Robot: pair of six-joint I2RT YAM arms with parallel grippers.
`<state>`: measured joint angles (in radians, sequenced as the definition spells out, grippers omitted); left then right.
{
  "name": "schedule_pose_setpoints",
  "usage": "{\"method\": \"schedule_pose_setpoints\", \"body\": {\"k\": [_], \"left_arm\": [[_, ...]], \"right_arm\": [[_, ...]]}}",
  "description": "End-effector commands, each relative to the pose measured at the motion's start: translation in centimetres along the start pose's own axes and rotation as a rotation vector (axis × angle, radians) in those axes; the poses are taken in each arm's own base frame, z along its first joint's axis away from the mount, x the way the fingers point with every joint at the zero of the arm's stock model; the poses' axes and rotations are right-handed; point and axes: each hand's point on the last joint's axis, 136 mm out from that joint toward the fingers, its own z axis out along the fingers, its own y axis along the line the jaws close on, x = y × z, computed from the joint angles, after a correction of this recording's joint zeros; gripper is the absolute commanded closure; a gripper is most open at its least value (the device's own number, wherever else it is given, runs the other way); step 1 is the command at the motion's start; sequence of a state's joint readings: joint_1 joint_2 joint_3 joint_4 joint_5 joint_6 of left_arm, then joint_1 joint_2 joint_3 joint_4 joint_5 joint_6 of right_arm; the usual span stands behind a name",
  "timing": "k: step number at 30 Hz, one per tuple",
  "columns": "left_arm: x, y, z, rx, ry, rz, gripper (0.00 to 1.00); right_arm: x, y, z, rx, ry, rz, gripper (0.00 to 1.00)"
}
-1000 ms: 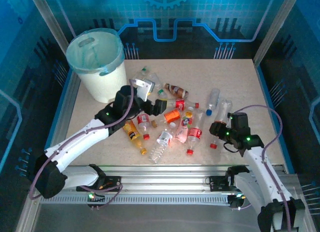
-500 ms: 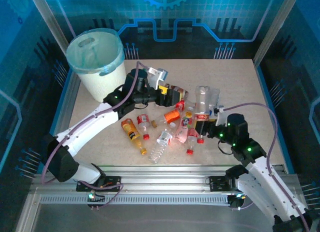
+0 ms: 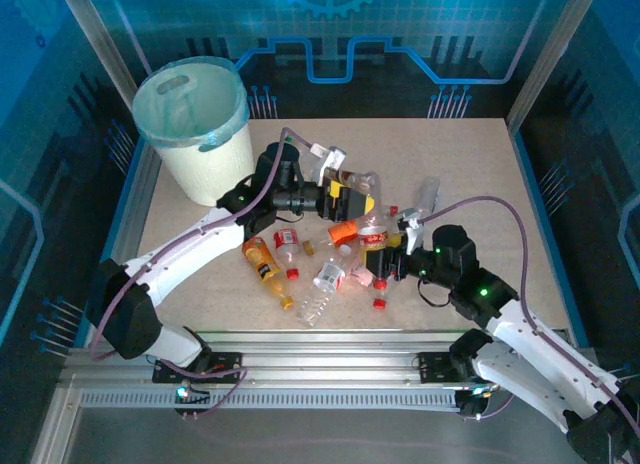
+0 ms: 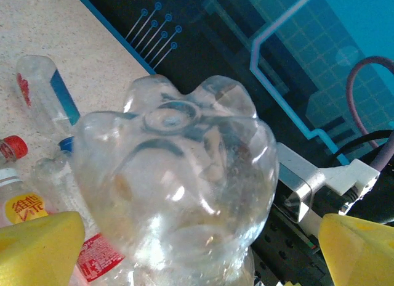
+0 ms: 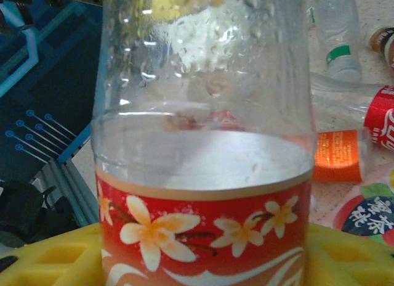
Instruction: Put the plastic bottles in the bin
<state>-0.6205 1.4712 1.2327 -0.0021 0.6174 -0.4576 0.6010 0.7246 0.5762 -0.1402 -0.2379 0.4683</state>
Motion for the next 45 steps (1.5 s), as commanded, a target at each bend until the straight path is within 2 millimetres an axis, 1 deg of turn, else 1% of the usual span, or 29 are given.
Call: {"method": "schedule_pose_setpoints", "body": {"k": [1,4,8,11,15,17,20,22,23,24,26,29,31,32,34,35,37,38,40,42,45], "left_arm": [[-0.1,-1.8,-0.3,0.061,-0.006,0.023,0.04],[-0.2,-1.5,-0.3,0.045,-0.015,0.022,0.08],[-0.4,-1.4,-0.2,0.041,-0.018,0.013,0.20],[-0.6,-1.8,-0.3,0.052,-0.019,0.005,0.26],[-0.9,-2.0,-0.6,0.042,-0.027,-0.009,0.32],[-1.4,-1.6,-1.0,-0.001,-0.047,-0.016,0.35],[-2.6,-0.7,-2.2,-0.100,-0.080,-0.032,0.36],[-3.8,-0.4,-3.5,-0.151,-0.096,-0.047,0.37],[-4.4,-0.2,-4.2,-0.172,-0.105,-0.047,0.39],[-5.4,0.0,-5.3,-0.203,-0.125,-0.044,0.39],[-7.4,0.6,-7.8,-0.278,-0.183,-0.044,0.41],[-10.9,1.3,-12.9,-0.372,-0.296,-0.050,0.41],[-13.2,1.9,-16.6,-0.462,-0.372,-0.035,0.41],[-14.2,2.1,-18.2,-0.510,-0.400,-0.020,0.41],[-16.4,2.4,-21.6,-0.598,-0.471,0.019,0.42],[-17.3,2.6,-22.9,-0.630,-0.501,0.029,0.42],[-19.5,3.0,-26.0,-0.695,-0.580,0.053,0.42],[-20.4,3.3,-27.3,-0.724,-0.613,0.053,0.42],[-22.5,3.8,-30.9,-0.801,-0.709,0.065,0.42],[-24.3,4.2,-33.8,-0.865,-0.791,0.075,0.42],[-26.5,5.0,-37.2,-0.916,-0.888,0.079,0.41]], "right_arm": [[-2.1,3.2,-0.4,-0.111,-0.055,-0.070,0.37],[-2.0,3.9,-0.4,-0.131,-0.050,-0.092,0.37],[-1.8,4.2,-0.5,-0.129,-0.036,-0.106,0.36],[-1.8,4.1,-0.6,-0.118,-0.037,-0.107,0.36],[-2.5,3.4,-0.7,-0.062,-0.061,-0.103,0.32],[-3.3,3.3,-0.8,-0.043,-0.078,-0.106,0.28],[-4.9,3.4,-0.6,-0.020,-0.110,-0.115,0.14],[-6.2,3.0,-0.3,0.031,-0.127,-0.118,0.03],[-6.9,3.1,-0.2,0.041,-0.130,-0.132,0.01],[-7.7,3.3,0.0,0.049,-0.132,-0.150,0.00],[-10.0,4.0,0.1,0.064,-0.148,-0.176,0.00],[-13.6,5.0,0.2,0.095,-0.173,-0.189,0.00],[-16.0,5.8,0.5,0.099,-0.194,-0.182,0.00],[-16.9,6.3,0.7,0.094,-0.204,-0.177,0.00],[-18.8,7.3,1.8,0.076,-0.225,-0.162,0.00],[-19.4,7.8,2.5,0.069,-0.229,-0.156,0.00],[-20.6,9.2,4.5,0.049,-0.218,-0.154,0.02],[-21.0,9.8,5.5,0.048,-0.205,-0.153,0.02],[-21.7,11.2,7.9,0.042,-0.163,-0.156,0.03],[-22.4,12.3,9.8,0.036,-0.136,-0.149,0.04],[-21.9,14.2,12.9,-0.006,-0.096,-0.128,0.05]]}}
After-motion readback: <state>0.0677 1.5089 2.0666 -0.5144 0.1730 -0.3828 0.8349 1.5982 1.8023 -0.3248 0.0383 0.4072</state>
